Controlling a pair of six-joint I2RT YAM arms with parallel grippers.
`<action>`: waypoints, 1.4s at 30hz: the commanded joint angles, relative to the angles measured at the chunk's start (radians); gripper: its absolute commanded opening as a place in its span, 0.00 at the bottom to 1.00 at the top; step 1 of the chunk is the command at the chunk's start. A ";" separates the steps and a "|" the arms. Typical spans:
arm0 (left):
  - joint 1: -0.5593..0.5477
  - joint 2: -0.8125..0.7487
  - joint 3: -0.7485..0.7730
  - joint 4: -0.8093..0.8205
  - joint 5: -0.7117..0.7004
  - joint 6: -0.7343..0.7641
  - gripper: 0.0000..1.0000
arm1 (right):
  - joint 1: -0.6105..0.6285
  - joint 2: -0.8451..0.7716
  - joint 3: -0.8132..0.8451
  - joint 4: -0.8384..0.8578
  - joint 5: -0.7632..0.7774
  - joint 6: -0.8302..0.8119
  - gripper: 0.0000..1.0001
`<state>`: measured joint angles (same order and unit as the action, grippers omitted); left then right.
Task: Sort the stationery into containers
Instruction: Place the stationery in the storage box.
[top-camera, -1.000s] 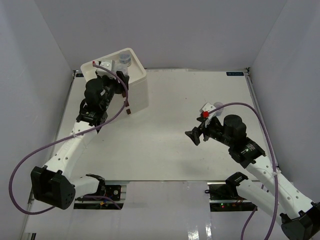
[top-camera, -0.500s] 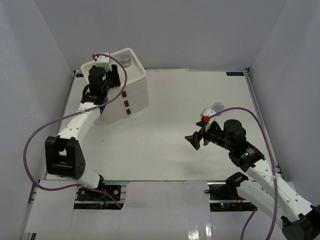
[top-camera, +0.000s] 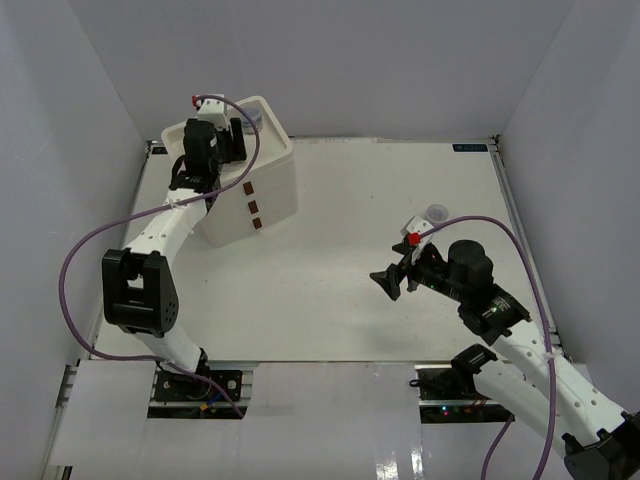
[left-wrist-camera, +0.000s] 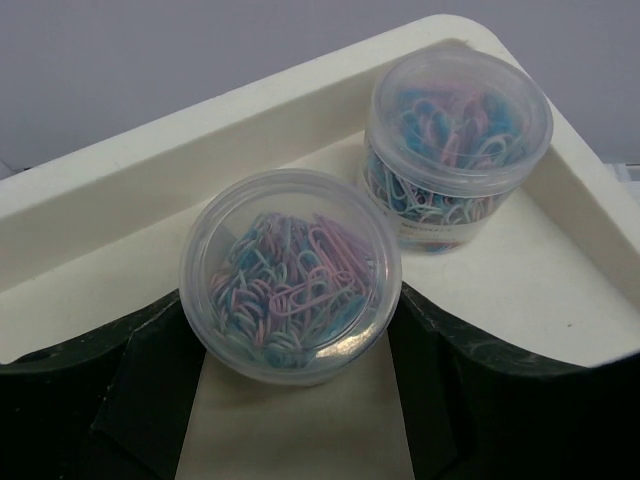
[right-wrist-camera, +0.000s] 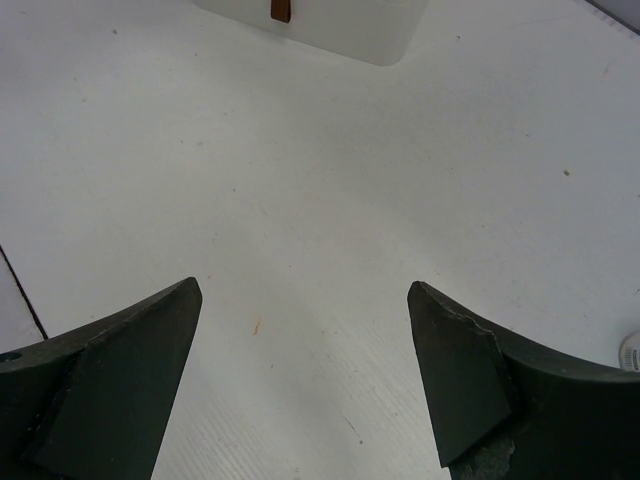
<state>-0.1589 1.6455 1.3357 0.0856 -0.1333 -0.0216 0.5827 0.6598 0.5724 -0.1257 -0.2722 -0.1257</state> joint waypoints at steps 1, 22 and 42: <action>0.004 0.002 0.045 -0.006 0.024 -0.006 0.80 | -0.004 -0.020 -0.008 0.037 -0.005 0.011 0.90; 0.004 -0.433 -0.015 -0.310 0.397 -0.066 0.98 | -0.055 0.137 0.073 -0.008 0.540 0.149 0.90; -0.223 -0.690 -0.609 -0.119 0.673 0.015 0.98 | -0.471 0.785 0.408 0.113 0.340 0.034 0.95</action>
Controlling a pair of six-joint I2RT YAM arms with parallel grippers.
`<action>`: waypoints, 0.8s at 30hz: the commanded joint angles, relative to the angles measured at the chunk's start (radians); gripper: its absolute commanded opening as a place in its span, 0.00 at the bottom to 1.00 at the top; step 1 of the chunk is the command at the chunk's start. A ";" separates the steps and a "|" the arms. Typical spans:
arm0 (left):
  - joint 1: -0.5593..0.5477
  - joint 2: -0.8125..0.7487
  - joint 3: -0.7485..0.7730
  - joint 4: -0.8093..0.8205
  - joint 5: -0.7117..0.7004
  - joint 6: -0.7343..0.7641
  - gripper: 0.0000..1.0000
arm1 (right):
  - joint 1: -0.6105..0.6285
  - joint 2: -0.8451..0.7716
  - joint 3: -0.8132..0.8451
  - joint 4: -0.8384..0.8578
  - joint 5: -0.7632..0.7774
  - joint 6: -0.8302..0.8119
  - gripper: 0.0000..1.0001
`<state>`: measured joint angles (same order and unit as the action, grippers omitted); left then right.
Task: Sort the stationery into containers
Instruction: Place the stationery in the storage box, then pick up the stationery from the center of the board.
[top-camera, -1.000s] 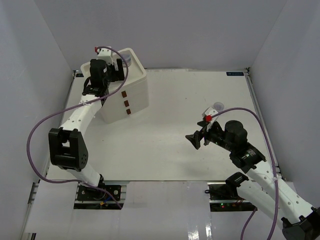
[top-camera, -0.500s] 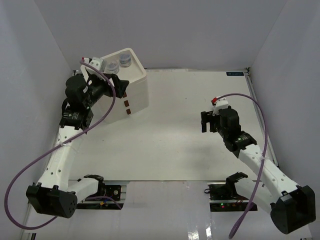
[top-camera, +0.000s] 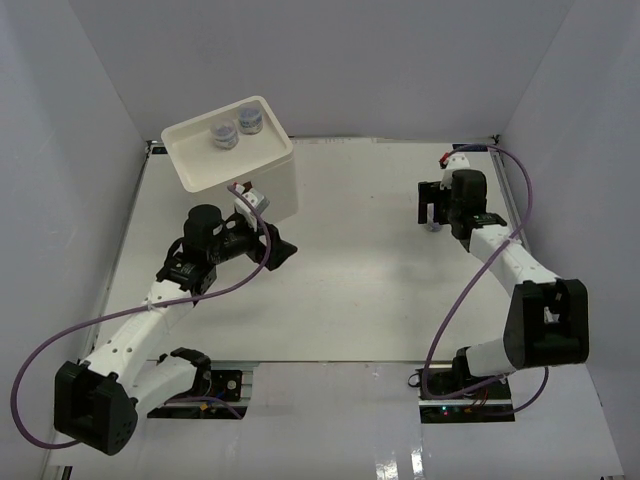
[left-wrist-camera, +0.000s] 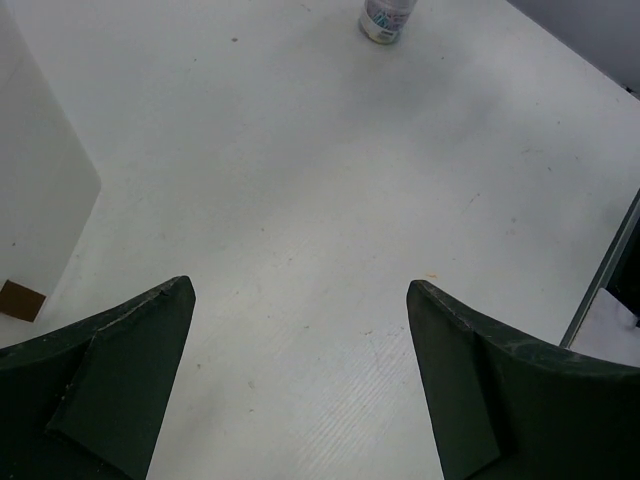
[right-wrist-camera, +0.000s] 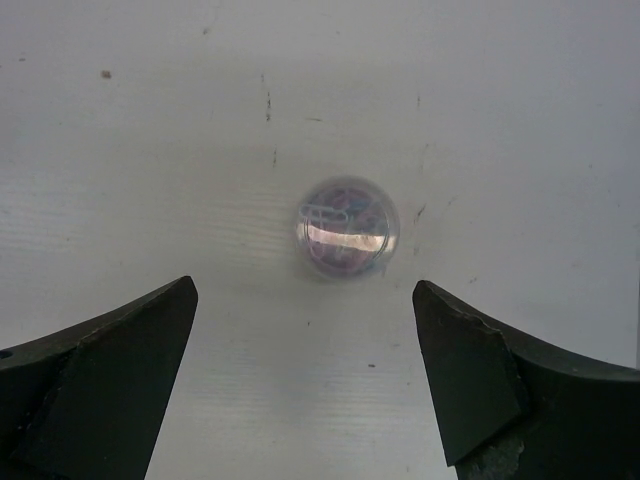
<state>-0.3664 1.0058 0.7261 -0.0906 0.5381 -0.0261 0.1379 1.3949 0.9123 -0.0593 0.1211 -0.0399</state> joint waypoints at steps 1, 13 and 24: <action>-0.017 -0.056 -0.001 0.057 0.008 0.020 0.98 | -0.038 0.091 0.100 0.047 -0.057 -0.055 0.95; -0.019 -0.055 -0.004 0.058 0.019 0.046 0.98 | -0.080 0.286 0.232 -0.025 -0.110 -0.086 1.00; -0.019 -0.053 -0.005 0.058 0.020 0.045 0.98 | -0.081 0.348 0.263 -0.057 -0.132 -0.081 0.84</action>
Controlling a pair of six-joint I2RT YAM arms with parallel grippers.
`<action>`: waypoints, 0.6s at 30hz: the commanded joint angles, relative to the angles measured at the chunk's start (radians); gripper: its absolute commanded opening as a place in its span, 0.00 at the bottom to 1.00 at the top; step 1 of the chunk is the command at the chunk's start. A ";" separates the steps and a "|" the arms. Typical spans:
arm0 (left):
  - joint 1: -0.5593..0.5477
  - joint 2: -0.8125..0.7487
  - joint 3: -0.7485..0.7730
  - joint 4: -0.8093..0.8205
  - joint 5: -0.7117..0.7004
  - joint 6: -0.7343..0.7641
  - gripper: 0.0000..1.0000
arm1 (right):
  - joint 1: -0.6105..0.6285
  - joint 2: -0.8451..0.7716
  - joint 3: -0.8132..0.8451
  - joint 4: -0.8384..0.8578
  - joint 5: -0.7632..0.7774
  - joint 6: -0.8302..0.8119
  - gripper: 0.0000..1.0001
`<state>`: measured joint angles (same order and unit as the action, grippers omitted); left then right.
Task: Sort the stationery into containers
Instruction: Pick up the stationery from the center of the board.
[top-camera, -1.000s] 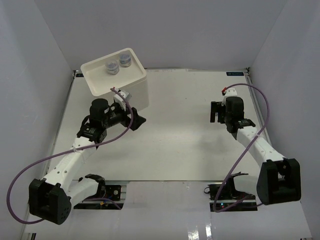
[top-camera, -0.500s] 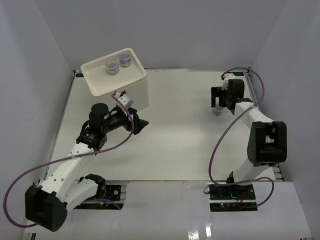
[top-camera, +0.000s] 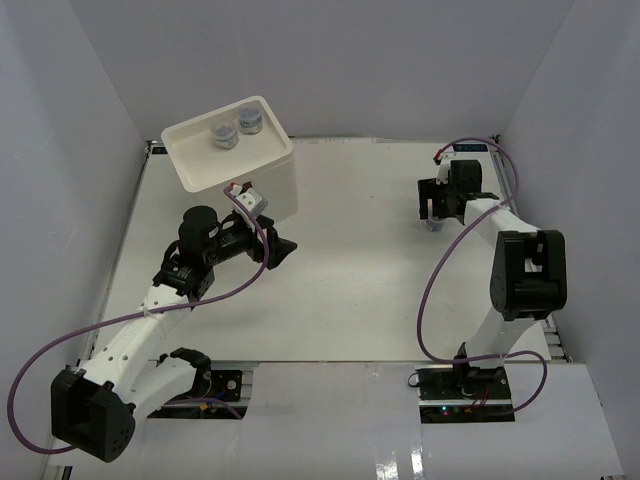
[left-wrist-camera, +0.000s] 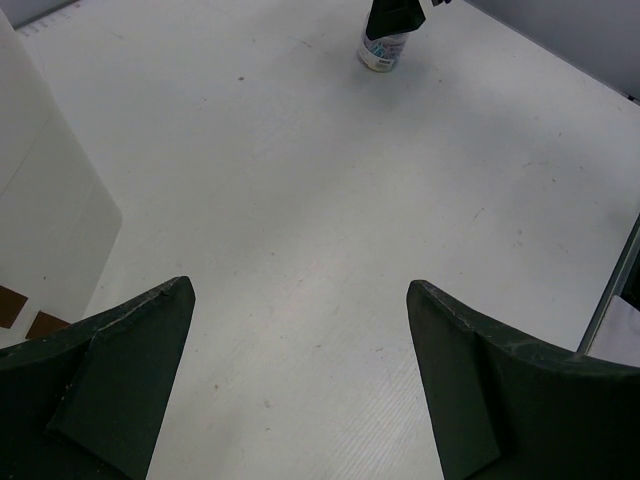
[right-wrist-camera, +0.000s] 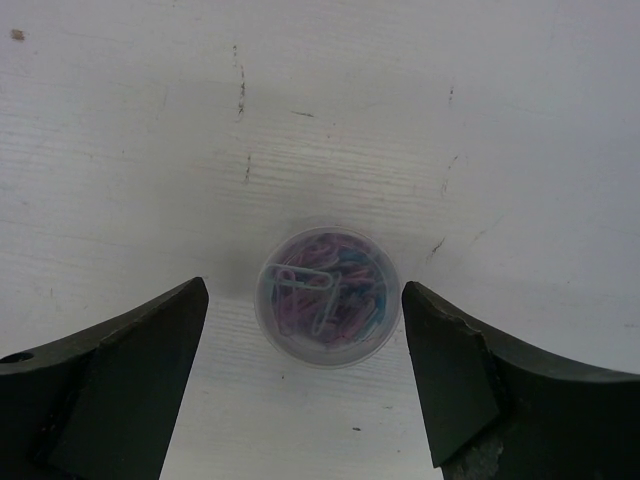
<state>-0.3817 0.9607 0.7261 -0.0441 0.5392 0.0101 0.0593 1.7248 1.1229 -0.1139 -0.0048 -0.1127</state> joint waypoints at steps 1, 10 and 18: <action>-0.003 -0.007 -0.005 0.012 0.021 0.010 0.98 | -0.003 0.022 0.055 -0.007 -0.006 -0.008 0.83; -0.003 -0.008 -0.007 0.012 0.022 0.010 0.98 | -0.003 0.050 0.066 -0.010 0.045 -0.001 0.82; -0.005 -0.005 -0.007 0.012 0.025 0.011 0.98 | -0.003 0.021 0.063 -0.006 0.043 -0.001 0.81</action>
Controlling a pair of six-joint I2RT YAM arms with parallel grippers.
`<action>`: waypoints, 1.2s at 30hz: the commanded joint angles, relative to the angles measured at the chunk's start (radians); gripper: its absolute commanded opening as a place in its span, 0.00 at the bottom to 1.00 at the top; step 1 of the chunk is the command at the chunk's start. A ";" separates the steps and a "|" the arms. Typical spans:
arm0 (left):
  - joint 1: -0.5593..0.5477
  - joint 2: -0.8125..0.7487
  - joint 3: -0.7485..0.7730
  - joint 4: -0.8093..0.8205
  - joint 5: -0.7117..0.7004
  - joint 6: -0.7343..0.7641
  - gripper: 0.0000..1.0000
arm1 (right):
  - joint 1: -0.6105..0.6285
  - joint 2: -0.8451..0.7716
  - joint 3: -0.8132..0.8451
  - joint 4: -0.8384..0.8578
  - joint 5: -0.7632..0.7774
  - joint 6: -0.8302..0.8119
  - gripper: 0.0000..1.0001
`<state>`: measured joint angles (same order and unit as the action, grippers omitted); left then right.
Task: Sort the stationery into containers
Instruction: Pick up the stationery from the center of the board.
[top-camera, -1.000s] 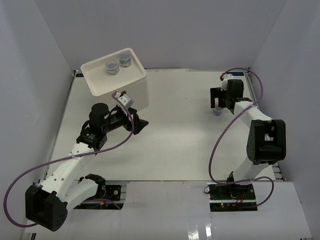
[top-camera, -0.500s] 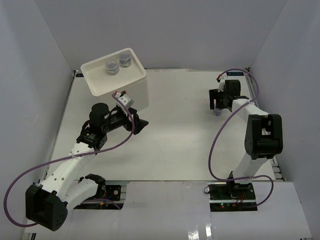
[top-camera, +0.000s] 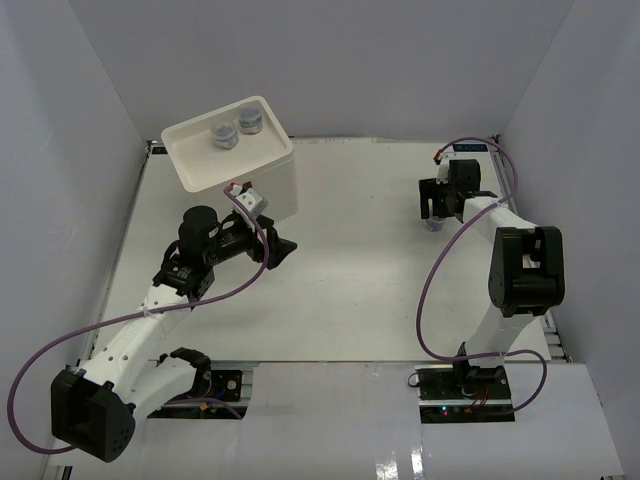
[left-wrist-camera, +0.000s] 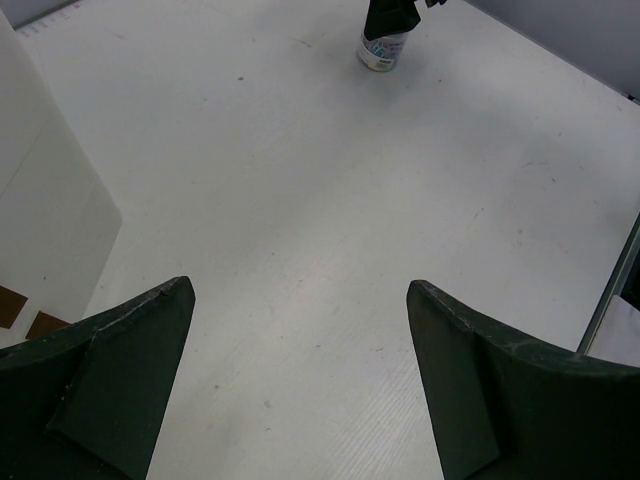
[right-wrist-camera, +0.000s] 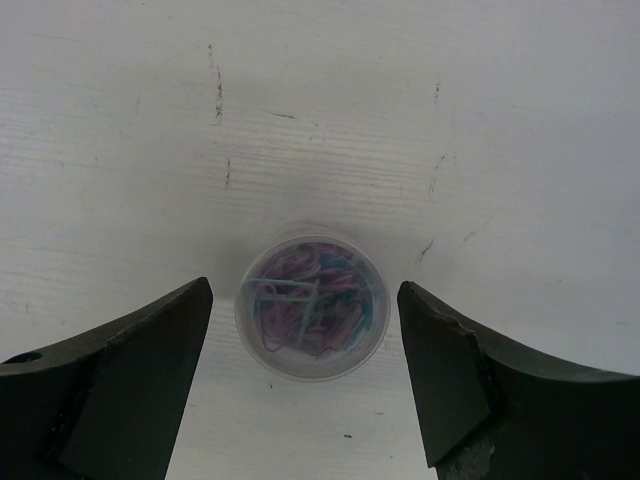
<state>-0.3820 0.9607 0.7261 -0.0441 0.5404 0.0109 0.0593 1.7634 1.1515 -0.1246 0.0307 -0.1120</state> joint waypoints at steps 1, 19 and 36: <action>-0.005 -0.004 -0.005 0.012 0.027 0.011 0.98 | -0.003 -0.019 0.034 0.006 0.008 -0.003 0.81; -0.005 0.000 -0.008 0.012 0.029 0.011 0.98 | -0.003 0.039 0.044 0.005 0.002 -0.008 0.76; -0.005 0.010 -0.010 0.021 0.078 0.009 0.98 | 0.014 -0.091 0.005 -0.024 -0.161 -0.051 0.38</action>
<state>-0.3817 0.9733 0.7261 -0.0429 0.5713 0.0113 0.0616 1.7748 1.1530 -0.1474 -0.0250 -0.1314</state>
